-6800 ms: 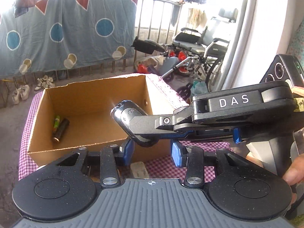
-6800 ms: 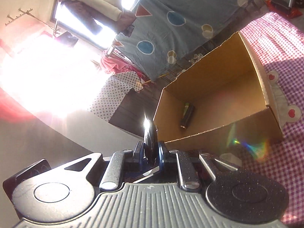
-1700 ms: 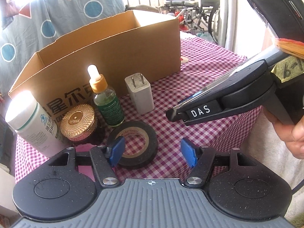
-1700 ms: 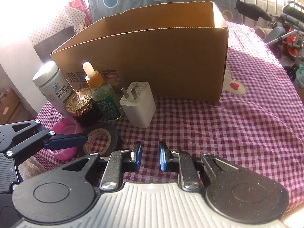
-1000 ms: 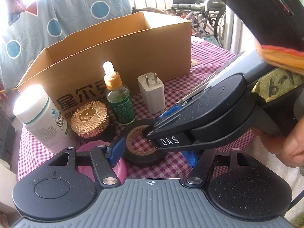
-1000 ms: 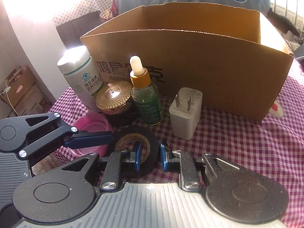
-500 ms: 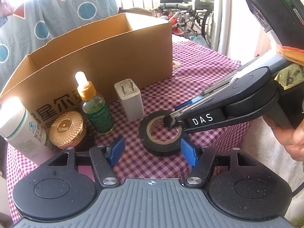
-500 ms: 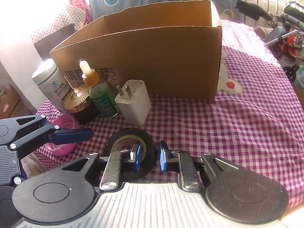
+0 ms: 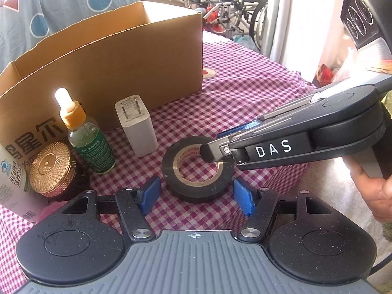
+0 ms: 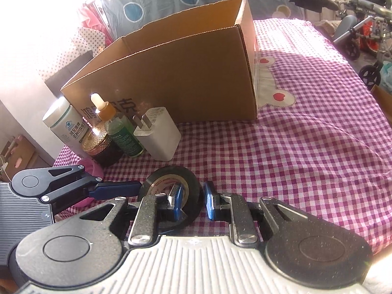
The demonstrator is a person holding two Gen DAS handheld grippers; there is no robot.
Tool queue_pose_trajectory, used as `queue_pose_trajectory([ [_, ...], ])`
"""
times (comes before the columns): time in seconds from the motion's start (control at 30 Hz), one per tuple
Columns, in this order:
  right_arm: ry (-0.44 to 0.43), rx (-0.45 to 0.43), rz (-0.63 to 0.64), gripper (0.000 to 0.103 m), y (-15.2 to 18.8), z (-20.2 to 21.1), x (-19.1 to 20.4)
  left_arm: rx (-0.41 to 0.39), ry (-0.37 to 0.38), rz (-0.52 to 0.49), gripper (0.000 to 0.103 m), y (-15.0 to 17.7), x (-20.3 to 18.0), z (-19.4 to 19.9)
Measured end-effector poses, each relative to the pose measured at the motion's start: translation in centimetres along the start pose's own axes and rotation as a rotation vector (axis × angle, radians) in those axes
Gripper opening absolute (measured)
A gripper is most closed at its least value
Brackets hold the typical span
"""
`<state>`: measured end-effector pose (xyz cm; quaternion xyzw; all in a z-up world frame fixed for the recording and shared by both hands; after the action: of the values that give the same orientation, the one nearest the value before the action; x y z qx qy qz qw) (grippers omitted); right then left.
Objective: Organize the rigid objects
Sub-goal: 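Lift the tape roll with the right gripper, lower it into the box, open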
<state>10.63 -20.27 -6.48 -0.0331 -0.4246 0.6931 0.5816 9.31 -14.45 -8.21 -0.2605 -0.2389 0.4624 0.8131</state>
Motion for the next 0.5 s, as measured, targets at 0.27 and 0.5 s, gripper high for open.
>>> queue_pose_trajectory([
  [0.27,-0.002,-0.007,0.004,0.021,0.1,0.06,0.07,0.001,0.02,0.024,0.065,-0.48,0.29,-0.37],
  [0.5,0.003,-0.009,0.007,0.021,0.04,0.03,0.22,-0.007,0.025,0.039,0.065,-0.5,0.46,-0.29],
])
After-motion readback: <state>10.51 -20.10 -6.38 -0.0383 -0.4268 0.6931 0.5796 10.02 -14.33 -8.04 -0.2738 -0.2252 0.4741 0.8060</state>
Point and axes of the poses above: each gripper's, at about its wrist camera, not at the fingertips, and z roughly against the way its jaws point, x to its left, y to its underside, the point moved 5 cm from there along -z, roughly the way its jaws point, and after that the axes turned 10 degrees about -y, right-handed, at the moved point
